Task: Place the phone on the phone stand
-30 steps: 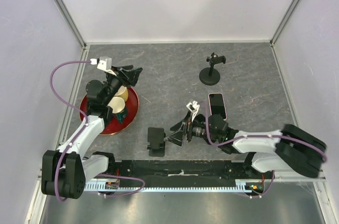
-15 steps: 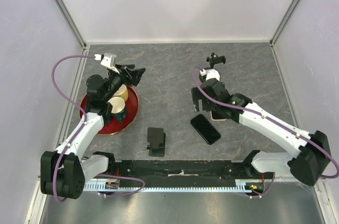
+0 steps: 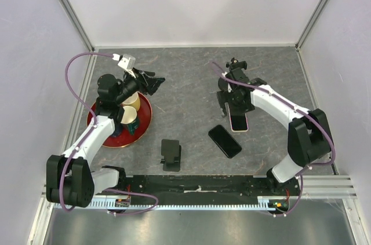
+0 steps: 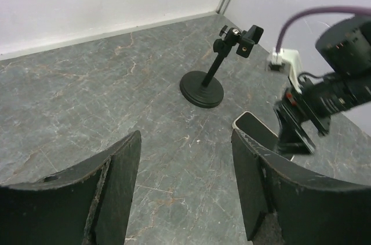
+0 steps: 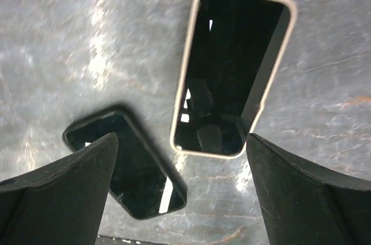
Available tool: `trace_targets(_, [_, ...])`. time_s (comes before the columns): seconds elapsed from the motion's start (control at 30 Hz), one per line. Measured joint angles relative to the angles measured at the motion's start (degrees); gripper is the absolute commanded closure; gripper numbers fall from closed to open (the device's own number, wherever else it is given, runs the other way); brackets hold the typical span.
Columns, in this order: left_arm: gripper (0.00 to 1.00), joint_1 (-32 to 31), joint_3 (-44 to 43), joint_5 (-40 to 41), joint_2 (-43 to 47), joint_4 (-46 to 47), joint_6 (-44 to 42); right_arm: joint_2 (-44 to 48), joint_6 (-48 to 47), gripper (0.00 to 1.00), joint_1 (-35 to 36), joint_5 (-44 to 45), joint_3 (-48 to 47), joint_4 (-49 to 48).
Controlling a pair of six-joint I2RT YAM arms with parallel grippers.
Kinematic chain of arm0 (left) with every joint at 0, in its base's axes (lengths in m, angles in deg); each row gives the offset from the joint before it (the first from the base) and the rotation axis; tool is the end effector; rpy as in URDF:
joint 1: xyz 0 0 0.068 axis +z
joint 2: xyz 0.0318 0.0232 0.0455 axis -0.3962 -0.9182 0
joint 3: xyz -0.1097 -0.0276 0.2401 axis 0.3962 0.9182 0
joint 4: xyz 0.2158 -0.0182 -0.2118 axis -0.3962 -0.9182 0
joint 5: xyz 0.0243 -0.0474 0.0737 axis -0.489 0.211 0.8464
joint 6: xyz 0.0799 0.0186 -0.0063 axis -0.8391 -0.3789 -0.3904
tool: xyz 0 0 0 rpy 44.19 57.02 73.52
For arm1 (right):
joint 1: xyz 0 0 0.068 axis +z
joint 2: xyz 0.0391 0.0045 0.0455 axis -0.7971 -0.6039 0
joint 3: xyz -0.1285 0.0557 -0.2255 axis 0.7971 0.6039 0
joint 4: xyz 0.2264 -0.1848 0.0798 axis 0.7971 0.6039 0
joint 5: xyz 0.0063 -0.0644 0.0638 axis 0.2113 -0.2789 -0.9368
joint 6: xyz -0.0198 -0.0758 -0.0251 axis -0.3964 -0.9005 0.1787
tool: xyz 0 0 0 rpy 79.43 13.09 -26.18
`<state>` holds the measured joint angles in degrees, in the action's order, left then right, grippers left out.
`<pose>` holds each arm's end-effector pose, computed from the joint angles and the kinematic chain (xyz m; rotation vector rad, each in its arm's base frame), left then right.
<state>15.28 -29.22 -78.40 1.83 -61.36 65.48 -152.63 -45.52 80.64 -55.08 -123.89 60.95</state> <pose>0.3308 -0.0889 0.2794 0.3709 1.5615 -0.8300 0.3242 0.1650 0.1673 -0.3297 2.7556 0.0834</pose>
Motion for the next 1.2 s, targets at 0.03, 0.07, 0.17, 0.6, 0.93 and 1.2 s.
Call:
trace_targets(0.03, [0.29,0.0,-0.2,-0.7,-0.1,-0.3,-0.2,-0.9,0.1,0.02,-2.0,-0.5,-0.9,-0.4])
trace_targets(0.07, [0.29,0.0,-0.5,-1.2,-0.2,-0.6,-0.3,-1.8,0.2,0.02,-3.6,-1.0,-1.6,-0.8])
trace_targets(0.17, [0.29,0.0,-0.9,-2.7,-0.3,-1.3,-0.8,-4.6,0.3,0.02,-7.9,-3.7,-3.5,-2.5])
trace_targets(0.6, [0.28,0.0,-1.7,-8.6,-1.4,-2.0,-2.0,-15.8,-0.1,0.02,-14.0,-6.8,-11.1,-5.1])
trace_targets(0.93, [0.28,0.0,-1.7,-10.2,-2.2,-1.8,-2.0,-13.2,2.9,0.02,-13.5,-3.0,-3.0,-9.4])
trace_targets(1.2, [0.28,0.0,-1.9,-11.2,-2.4,-1.7,-2.0,-7.5,4.2,0.02,-12.5,-1.5,5.7,-15.4])
